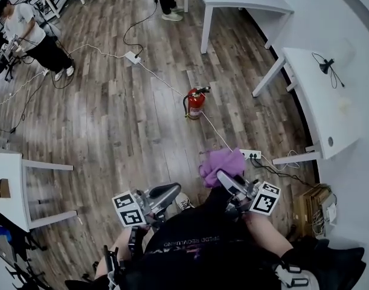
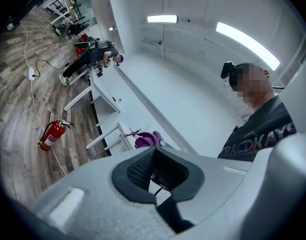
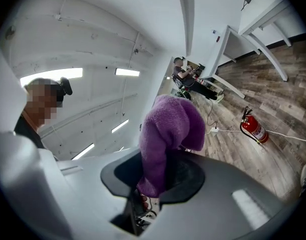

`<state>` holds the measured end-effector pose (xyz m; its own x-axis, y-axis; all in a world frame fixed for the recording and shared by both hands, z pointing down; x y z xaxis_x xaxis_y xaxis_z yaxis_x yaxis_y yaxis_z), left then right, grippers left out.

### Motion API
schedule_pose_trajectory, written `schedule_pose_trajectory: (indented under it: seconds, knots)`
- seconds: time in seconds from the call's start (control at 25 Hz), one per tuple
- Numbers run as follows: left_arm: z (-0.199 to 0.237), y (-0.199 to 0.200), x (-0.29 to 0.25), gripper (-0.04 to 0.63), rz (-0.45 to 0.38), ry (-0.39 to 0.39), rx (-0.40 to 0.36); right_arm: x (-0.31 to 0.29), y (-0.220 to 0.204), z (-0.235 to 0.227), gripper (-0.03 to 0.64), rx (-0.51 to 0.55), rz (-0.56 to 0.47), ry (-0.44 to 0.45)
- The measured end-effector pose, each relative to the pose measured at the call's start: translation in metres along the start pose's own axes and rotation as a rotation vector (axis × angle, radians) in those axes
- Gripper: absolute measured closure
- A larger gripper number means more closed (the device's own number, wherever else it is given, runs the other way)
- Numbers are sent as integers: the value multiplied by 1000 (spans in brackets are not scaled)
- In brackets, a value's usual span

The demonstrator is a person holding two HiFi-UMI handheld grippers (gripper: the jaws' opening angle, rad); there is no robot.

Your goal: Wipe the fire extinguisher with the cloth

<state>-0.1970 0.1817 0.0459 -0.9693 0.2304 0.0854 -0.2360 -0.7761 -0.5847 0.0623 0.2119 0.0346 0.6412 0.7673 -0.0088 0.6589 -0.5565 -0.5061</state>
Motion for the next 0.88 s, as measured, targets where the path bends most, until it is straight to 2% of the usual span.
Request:
schedule_pose_trajectory:
  seconds: [0.32, 0.6, 0.88]
  knots:
    - [-15, -27, -26, 598, 17, -47, 36, 32, 3, 18, 531, 103, 67, 19]
    - [-44, -56, -81, 598, -15, -10, 15, 88, 36, 5, 531, 108, 105, 64]
    - [-80, -89, -140, 597, -76, 40, -38, 144, 60, -11, 531, 118, 197, 134]
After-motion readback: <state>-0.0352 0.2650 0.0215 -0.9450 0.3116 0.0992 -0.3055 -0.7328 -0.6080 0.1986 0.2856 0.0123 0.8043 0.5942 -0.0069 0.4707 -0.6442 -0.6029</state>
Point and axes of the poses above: the fingertips, and each gripper's own axes: x backward along the fingers, z to its left, y out of its top, the point moved 8 cm from there along x, backward along the fingers
